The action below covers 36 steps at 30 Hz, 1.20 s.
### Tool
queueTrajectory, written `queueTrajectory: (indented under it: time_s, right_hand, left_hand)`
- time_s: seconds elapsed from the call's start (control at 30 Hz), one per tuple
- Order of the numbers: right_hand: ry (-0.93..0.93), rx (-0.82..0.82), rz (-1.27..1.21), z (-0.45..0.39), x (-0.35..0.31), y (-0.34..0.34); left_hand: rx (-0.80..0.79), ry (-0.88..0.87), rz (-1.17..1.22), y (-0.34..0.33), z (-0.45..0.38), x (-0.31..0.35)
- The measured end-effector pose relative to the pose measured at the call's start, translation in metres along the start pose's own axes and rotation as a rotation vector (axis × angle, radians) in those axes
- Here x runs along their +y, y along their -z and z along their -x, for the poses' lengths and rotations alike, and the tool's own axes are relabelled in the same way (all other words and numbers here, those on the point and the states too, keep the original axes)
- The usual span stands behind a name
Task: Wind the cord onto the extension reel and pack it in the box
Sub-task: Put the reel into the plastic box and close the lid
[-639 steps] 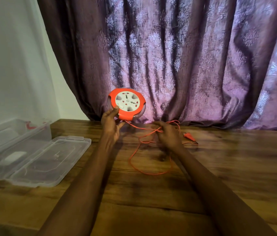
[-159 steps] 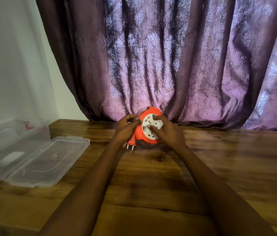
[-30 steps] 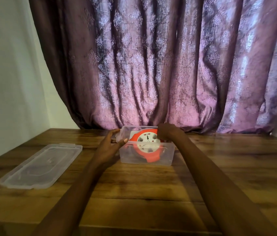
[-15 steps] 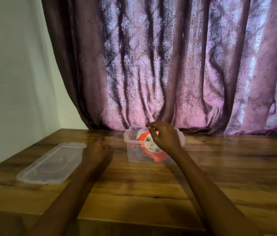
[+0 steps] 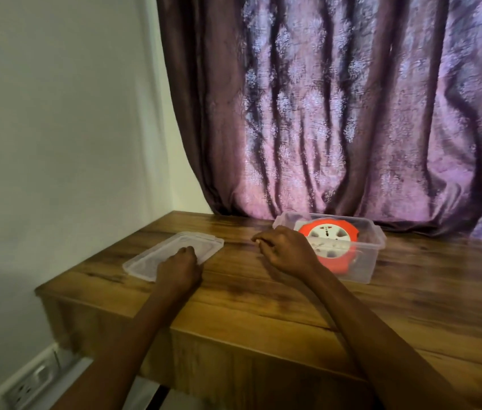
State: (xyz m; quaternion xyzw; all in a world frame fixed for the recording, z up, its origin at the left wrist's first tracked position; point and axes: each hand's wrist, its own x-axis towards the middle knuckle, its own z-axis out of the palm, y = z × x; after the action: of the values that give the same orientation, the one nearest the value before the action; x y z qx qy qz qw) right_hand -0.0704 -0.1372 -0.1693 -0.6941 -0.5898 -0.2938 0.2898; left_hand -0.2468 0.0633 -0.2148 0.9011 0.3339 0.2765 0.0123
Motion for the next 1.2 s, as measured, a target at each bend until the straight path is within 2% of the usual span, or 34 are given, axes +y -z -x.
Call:
queueTrajectory:
  time_s: [0.17,0.4,0.53,0.63,0.7,0.8,0.87,1.0,1.1,1.2]
  right_hand:
    - [-0.084,0.271,0.029,0.002,0.016,0.007]
    - [-0.227,0.109,0.152,0.002,0.064,0.036]
    - [-0.085,0.144,0.148,0.016,0.08,0.058]
    - [-0.16,0.206,0.056,0.03,0.091,0.075]
    - [-0.199,0.234,-0.024,0.041,0.101,0.087]
    - [-0.259,0.278,-0.116,0.054,0.116,0.107]
    - [-0.308,0.311,-0.141,0.059,0.121,0.117]
    - [-0.515,0.332,-0.215,0.06,0.125,0.129]
    - [-0.514,0.384,-0.237,0.06,0.123,0.138]
    - [-0.511,0.473,-0.377,0.057,0.119,0.145]
  left_hand:
    - [0.14,-0.157,0.061,0.003,0.002,-0.006]
    - [0.22,-0.587,0.251,0.019,-0.024,0.017]
    - [0.276,-0.764,0.281,0.024,-0.027,0.052]
    - [0.392,-0.84,0.326,0.03,-0.033,0.075]
    - [0.432,-0.758,0.448,0.031,-0.041,0.085]
    - [0.259,-0.446,0.902,0.031,-0.048,0.102]
    - [0.22,-0.402,1.08,0.029,-0.051,0.112]
    - [0.308,-0.445,1.136,0.027,-0.057,0.136]
    - [0.341,-0.386,1.156,0.028,-0.065,0.158]
    - [0.344,-0.31,1.168,0.027,-0.076,0.166]
